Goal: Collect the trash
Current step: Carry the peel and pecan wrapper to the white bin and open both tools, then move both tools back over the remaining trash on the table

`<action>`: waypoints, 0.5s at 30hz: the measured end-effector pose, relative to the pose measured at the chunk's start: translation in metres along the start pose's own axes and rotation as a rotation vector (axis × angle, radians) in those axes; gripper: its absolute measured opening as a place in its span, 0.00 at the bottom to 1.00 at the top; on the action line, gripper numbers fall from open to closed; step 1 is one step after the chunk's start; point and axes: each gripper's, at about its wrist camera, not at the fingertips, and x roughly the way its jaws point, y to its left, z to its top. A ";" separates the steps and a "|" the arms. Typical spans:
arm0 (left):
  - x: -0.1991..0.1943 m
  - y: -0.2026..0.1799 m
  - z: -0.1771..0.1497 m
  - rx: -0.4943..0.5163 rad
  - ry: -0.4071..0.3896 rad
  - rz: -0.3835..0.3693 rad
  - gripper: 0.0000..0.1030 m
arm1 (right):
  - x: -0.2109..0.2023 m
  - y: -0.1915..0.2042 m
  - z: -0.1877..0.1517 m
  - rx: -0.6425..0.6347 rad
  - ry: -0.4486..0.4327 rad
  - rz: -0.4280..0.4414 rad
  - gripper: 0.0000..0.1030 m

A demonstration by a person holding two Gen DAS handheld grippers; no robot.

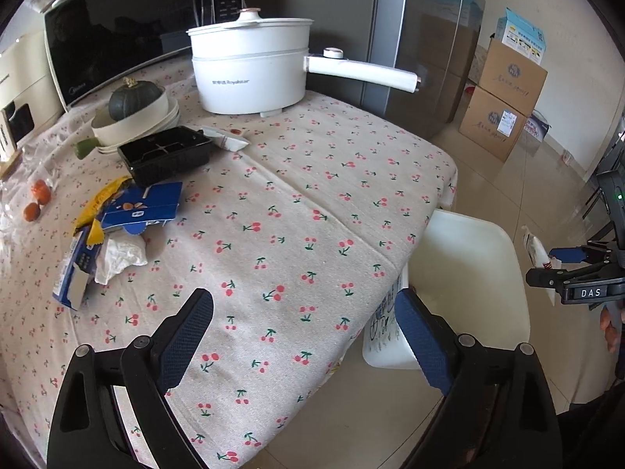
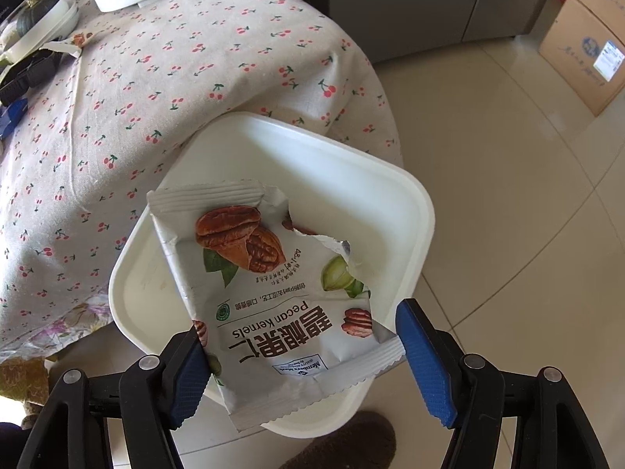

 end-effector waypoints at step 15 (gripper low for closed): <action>-0.031 0.085 -0.013 -0.130 -0.002 0.094 1.00 | -0.009 0.074 0.034 -0.031 -0.060 0.030 0.99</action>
